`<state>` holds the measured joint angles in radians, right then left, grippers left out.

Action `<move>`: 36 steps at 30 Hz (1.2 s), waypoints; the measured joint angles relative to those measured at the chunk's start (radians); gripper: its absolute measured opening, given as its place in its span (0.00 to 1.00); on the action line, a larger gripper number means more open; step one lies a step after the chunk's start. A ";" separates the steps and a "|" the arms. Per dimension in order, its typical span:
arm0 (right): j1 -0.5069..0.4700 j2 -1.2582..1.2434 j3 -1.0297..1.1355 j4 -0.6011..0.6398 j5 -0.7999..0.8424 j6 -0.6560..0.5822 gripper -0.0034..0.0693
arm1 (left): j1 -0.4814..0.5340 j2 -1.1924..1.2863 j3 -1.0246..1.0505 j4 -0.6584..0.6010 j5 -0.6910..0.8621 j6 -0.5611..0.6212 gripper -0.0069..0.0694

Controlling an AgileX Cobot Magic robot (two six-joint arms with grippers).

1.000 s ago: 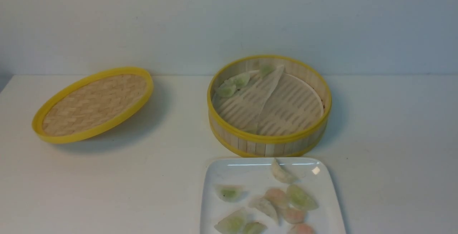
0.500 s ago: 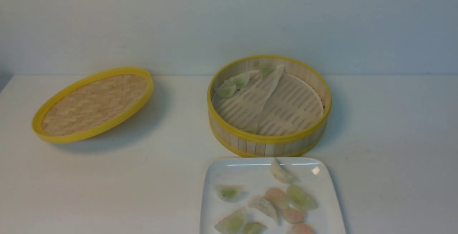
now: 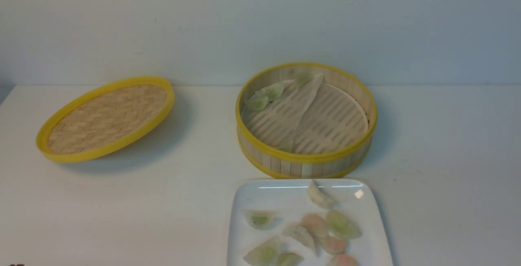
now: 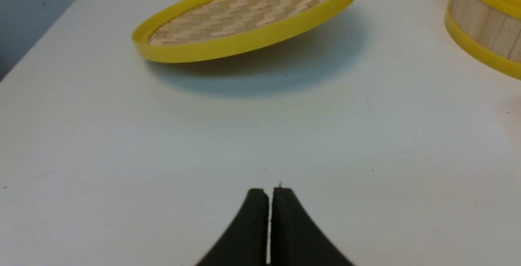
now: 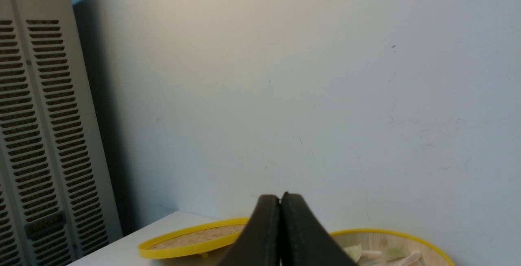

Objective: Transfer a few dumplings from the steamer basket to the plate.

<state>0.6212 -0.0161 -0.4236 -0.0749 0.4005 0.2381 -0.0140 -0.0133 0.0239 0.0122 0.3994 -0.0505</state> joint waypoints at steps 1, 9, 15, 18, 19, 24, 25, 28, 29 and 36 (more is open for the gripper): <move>0.000 0.000 0.000 0.000 0.000 0.000 0.03 | 0.000 0.000 0.000 -0.002 0.000 0.000 0.08; 0.000 0.000 0.000 -0.001 0.000 0.000 0.03 | 0.000 0.000 0.000 -0.005 -0.001 0.000 0.08; 0.000 0.000 0.000 -0.001 0.000 0.000 0.03 | 0.000 0.000 0.000 -0.005 -0.003 0.000 0.08; 0.000 0.000 0.000 -0.001 0.000 0.000 0.03 | 0.000 0.000 0.001 -0.005 -0.007 0.000 0.08; 0.000 0.000 0.000 -0.001 0.000 0.000 0.03 | 0.000 0.000 0.001 -0.005 -0.007 0.000 0.08; 0.000 0.000 0.000 -0.068 -0.005 -0.015 0.03 | 0.000 0.000 0.001 -0.005 -0.007 0.000 0.08; 0.000 0.000 0.000 -0.079 -0.003 -0.015 0.03 | 0.000 0.000 0.001 -0.005 -0.007 0.000 0.08; -0.026 0.000 0.003 -0.081 0.017 -0.003 0.03 | 0.000 0.000 0.001 -0.005 -0.007 0.000 0.08; -0.046 0.000 0.006 -0.081 0.023 -0.003 0.03 | 0.000 0.000 0.001 -0.005 -0.007 0.000 0.08; -0.350 0.000 0.180 -0.080 0.032 -0.003 0.03 | 0.000 0.000 0.001 -0.005 -0.007 0.000 0.08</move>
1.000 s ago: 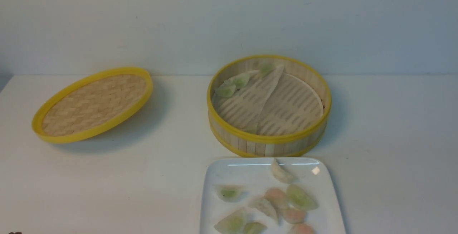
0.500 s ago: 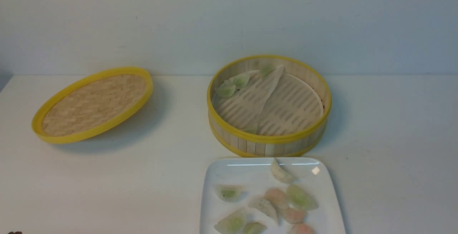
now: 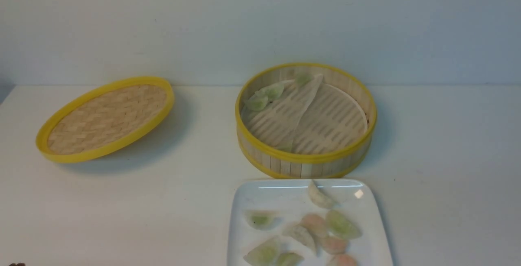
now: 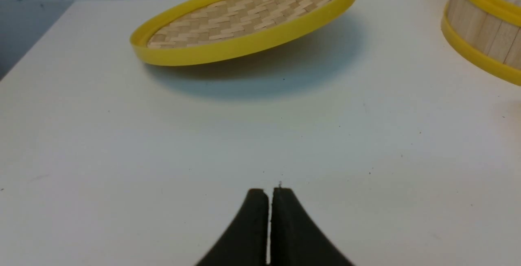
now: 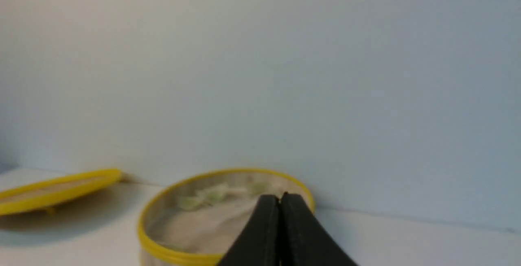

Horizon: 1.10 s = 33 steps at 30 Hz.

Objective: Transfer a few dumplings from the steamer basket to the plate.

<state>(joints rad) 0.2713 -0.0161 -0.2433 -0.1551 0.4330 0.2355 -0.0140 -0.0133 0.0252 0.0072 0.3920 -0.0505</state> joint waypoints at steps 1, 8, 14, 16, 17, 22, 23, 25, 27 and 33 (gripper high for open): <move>-0.026 0.000 0.025 0.003 0.000 0.000 0.03 | 0.000 0.000 0.000 0.000 0.000 0.000 0.08; -0.195 0.000 0.256 0.070 0.008 0.003 0.03 | 0.000 0.000 0.000 -0.001 -0.001 0.000 0.08; -0.201 0.000 0.261 0.070 -0.023 -0.017 0.03 | 0.000 0.000 0.000 -0.001 -0.001 0.000 0.08; -0.201 0.000 0.261 0.070 -0.025 -0.019 0.03 | 0.000 0.000 0.000 -0.001 -0.001 0.000 0.08; -0.201 0.000 0.261 0.070 -0.026 -0.019 0.03 | 0.000 0.000 0.000 -0.001 -0.001 0.000 0.08; -0.201 0.000 0.261 0.070 -0.027 -0.020 0.03 | 0.000 0.000 0.000 -0.001 -0.001 0.000 0.08; -0.201 0.000 0.261 0.070 -0.027 -0.021 0.03 | 0.000 0.000 0.000 -0.001 -0.001 0.000 0.08; -0.201 0.000 0.261 0.070 -0.027 -0.021 0.03 | 0.000 0.000 0.000 -0.001 -0.001 0.000 0.08; -0.201 0.000 0.261 0.070 -0.027 -0.023 0.03 | 0.000 0.000 0.000 -0.001 -0.001 0.000 0.08; -0.201 0.000 0.261 0.070 -0.027 -0.023 0.03 | 0.000 0.000 0.000 -0.001 -0.001 0.000 0.08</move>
